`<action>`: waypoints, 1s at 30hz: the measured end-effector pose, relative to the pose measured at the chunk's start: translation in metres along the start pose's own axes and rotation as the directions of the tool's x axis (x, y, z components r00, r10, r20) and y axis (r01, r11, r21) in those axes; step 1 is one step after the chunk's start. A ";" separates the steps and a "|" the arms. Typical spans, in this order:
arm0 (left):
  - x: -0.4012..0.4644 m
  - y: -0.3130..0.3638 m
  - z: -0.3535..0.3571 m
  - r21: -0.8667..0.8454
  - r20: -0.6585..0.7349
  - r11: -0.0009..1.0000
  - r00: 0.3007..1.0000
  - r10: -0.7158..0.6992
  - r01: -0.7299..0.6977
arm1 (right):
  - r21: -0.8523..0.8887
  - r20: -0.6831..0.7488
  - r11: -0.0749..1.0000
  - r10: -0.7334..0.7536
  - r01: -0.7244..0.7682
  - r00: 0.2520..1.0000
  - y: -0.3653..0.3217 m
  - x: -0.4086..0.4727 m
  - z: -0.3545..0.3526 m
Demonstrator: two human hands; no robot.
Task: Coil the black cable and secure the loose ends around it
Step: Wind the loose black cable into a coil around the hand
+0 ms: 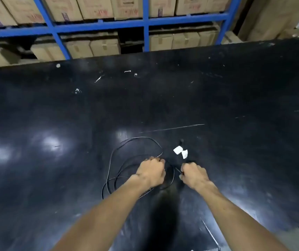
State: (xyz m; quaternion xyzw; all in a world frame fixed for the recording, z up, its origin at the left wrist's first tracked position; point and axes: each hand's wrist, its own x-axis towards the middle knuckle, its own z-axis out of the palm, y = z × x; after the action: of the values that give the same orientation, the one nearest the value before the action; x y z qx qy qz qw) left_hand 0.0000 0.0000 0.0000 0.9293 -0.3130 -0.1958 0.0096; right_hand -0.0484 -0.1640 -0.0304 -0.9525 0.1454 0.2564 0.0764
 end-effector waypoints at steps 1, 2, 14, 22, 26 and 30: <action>0.001 -0.001 0.003 -0.001 0.030 1.000 1.000 -0.005 0.005 | 0.015 0.009 1.000 0.012 -0.012 1.000 0.000 0.002 0.002; 0.004 -0.003 0.005 -0.019 0.041 1.000 0.999 -0.021 0.022 | 0.063 -0.001 0.998 0.025 -0.025 1.000 0.002 0.006 0.002; 0.042 -0.021 -0.089 -0.891 0.453 -0.065 0.870 -0.196 0.449 | 0.670 -0.327 0.624 -0.236 0.401 0.915 -0.015 0.010 -0.119; 0.028 -0.047 -0.135 -0.919 0.307 -0.289 0.946 -0.104 0.267 | 0.789 -0.416 0.339 -0.319 0.513 0.851 -0.016 0.018 -0.173; 0.002 -0.061 -0.180 -0.945 0.198 -0.258 0.980 0.037 0.201 | 0.837 -0.415 0.284 -0.226 0.467 0.881 -0.031 0.038 -0.191; -0.029 -0.071 -0.239 -0.970 0.090 -0.183 0.939 0.333 0.158 | 0.846 -0.296 0.194 -0.605 0.498 0.739 -0.072 0.029 -0.211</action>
State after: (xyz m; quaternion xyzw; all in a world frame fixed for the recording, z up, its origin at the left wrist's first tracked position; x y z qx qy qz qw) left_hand 0.1083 0.0494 0.2213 0.5143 -0.1109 -0.5090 0.6813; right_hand 0.0968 -0.1495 0.1407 -0.7330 -0.0980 0.1428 0.6578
